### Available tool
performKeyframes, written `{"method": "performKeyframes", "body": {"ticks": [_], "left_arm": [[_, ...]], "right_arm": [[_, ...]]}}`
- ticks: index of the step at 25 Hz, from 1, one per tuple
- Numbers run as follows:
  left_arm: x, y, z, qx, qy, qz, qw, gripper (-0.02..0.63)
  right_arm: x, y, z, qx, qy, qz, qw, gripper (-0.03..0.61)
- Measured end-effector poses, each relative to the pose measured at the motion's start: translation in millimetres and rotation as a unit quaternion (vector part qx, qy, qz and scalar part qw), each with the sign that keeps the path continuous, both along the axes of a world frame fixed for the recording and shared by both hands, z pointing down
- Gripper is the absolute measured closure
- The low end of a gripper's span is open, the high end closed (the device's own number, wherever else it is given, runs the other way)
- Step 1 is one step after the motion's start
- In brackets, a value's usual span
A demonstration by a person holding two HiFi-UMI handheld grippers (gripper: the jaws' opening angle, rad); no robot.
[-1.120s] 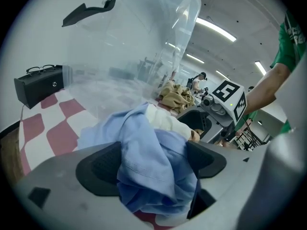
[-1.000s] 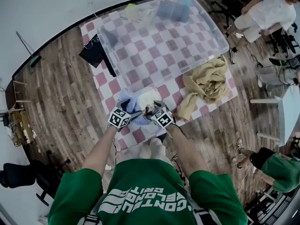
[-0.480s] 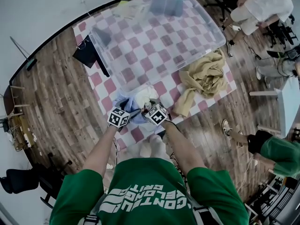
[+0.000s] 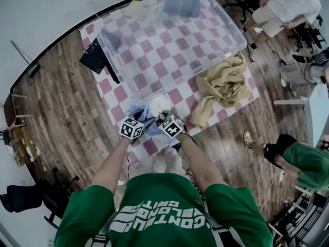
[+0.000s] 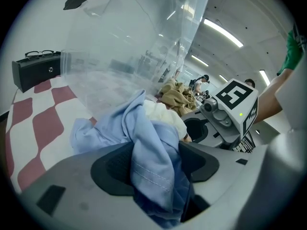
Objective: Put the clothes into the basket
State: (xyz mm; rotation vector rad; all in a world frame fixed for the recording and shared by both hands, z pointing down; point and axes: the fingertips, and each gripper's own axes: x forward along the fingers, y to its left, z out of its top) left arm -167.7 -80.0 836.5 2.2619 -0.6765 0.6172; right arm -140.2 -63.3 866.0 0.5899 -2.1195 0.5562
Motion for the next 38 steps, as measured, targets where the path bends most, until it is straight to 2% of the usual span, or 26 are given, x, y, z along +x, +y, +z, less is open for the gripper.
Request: {"method": "performKeyframes", "body": {"ticks": [7,13,27,38], "left_arm": [[2.1,3.4,-6.2,0.003,0.001,0.003,1.0,0.385],[7.0,10.5,-15.9,0.008,0.011,0.007,0.9999,0.4],[33.8,22.9,-66.6,0.066,0.044,0.011,0.9968,0.419],[68.2,27.4,-132.2,0.131,0.075,0.037,0.9879,0.425]], "right_arm": [[-0.2,2.7,-7.2,0.01,0.002,-0.001,1.0,0.462],[4.3,9.0,-18.0,0.021,0.001,0.005,1.0,0.474],[30.1,18.5,-65.1,0.079,-0.021,0.041,0.996,0.485],[63.8,20.6,-129.5,0.145,-0.041,0.088,0.985,0.488]]}}
